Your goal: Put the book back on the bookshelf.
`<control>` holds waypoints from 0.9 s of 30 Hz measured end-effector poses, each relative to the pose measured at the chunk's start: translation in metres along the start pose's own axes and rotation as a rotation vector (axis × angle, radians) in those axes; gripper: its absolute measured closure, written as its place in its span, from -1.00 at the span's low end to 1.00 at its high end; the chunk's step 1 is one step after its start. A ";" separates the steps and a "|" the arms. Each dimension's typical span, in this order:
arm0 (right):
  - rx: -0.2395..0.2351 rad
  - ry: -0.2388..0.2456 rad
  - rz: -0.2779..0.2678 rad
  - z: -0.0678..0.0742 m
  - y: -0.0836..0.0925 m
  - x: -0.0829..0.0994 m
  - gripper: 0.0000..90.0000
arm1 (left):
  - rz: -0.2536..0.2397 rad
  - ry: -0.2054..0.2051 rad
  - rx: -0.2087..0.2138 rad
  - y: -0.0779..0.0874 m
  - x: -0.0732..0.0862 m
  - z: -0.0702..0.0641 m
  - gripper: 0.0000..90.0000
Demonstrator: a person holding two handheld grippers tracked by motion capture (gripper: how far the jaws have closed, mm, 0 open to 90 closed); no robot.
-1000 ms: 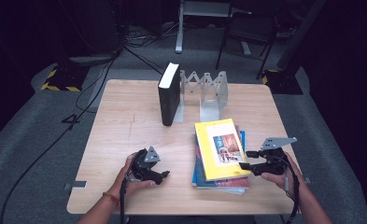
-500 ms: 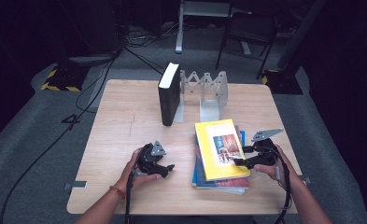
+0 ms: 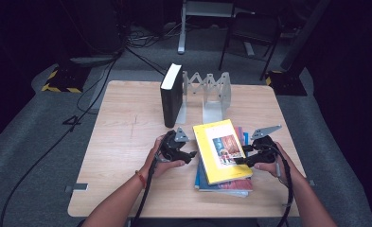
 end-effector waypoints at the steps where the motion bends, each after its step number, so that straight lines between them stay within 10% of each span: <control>1: -0.005 -0.004 -0.003 -0.001 -0.001 0.000 -0.33 | 0.006 -0.010 -0.009 -0.003 0.000 0.000 -0.38; 14: 0.006 0.065 -0.032 0.002 -0.003 -0.003 -0.17 | 0.021 0.002 -0.053 -0.016 -0.004 0.007 -0.34; 27: -0.079 0.106 -0.106 0.011 -0.015 -0.014 -0.06 | 0.013 0.013 -0.075 -0.022 -0.009 0.015 -0.13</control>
Point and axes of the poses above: each handheld gripper's, and its own axes: y roughly backward along the jaws, x roughly out of its underside, z roughly to its left, the point moved 4 cm from there along -y, roughly forward along the jaws, and after that the axes turned 12 degrees about -x, right-handed, at the moved point
